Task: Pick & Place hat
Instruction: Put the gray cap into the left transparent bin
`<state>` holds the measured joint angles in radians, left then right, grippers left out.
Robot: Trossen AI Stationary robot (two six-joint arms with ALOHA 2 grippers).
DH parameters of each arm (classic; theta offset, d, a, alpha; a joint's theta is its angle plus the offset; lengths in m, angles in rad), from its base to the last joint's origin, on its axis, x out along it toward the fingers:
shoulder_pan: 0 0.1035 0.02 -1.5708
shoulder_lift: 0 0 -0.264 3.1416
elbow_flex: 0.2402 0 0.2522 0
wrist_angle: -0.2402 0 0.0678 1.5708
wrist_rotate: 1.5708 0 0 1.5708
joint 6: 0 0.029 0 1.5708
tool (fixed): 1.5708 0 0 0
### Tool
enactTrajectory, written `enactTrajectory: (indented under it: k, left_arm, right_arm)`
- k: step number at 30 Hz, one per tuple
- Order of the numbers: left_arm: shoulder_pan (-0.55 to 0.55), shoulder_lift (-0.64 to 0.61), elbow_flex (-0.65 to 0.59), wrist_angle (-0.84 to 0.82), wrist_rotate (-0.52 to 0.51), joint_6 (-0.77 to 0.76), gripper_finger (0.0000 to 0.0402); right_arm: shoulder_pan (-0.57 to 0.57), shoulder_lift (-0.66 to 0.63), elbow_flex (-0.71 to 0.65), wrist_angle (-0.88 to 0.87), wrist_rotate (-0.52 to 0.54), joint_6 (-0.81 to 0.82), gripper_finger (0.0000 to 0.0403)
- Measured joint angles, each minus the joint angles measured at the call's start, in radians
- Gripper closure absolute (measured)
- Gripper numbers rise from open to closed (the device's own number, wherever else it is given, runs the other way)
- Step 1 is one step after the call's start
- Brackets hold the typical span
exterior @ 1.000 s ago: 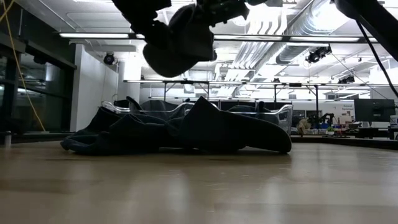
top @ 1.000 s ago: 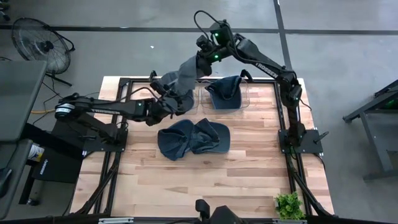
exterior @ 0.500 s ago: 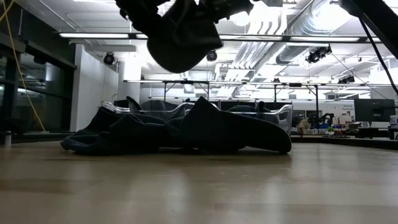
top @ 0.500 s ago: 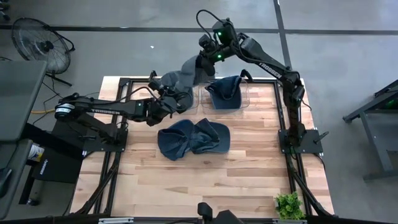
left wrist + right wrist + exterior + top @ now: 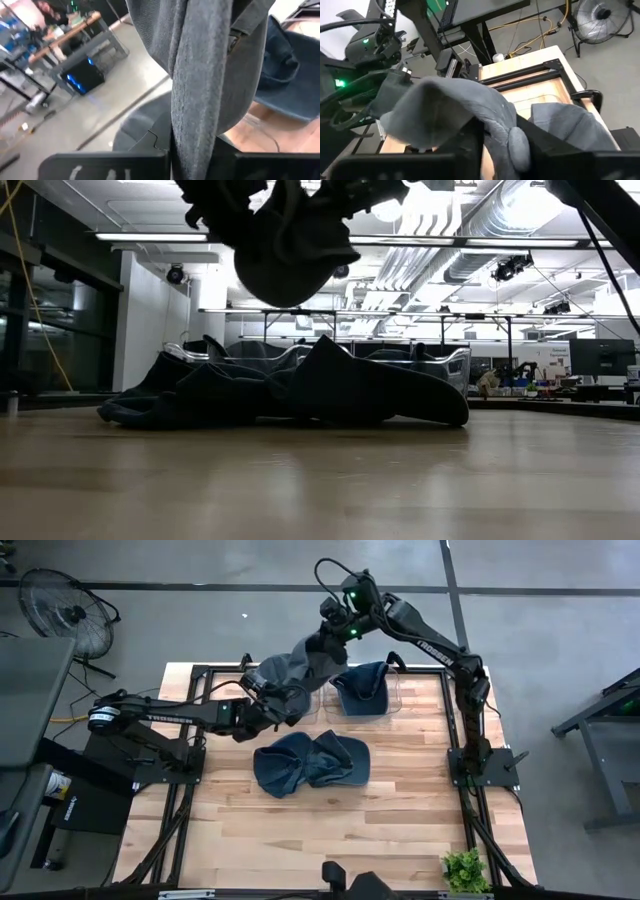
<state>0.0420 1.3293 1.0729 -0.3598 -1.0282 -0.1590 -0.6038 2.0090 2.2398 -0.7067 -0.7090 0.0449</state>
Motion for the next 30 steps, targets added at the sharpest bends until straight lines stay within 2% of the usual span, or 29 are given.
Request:
enactTrajectory:
  k: [6, 9, 15, 21, 30]
  left_arm:
    - [0.014, 0.000, 0.000, -0.118, 0.023, -0.156, 0.0398]
    - [0.032, 0.000, 0.000, -0.204, 0.046, -0.248, 0.0398]
    - [0.075, -0.030, -0.005, -0.353, 0.105, -0.427, 0.0398]
    - [0.136, -0.122, -0.127, -0.240, 0.169, -0.500, 0.0398]
    - [0.233, -0.244, -0.411, 0.253, 0.339, -0.549, 0.0398]
  right_arm:
    - [-0.028, -0.027, 0.000, 0.000, 0.009, -0.001, 0.0224]
    - [-0.051, -0.062, 0.000, -0.011, 0.023, -0.009, 0.0187]
    - [-0.095, -0.146, 0.000, -0.159, 0.134, -0.119, 0.0168]
    - [-0.098, -0.206, -0.003, -0.336, 0.261, -0.233, 0.0167]
    - [-0.088, -0.216, -0.005, -0.487, 0.322, -0.295, 0.0167]
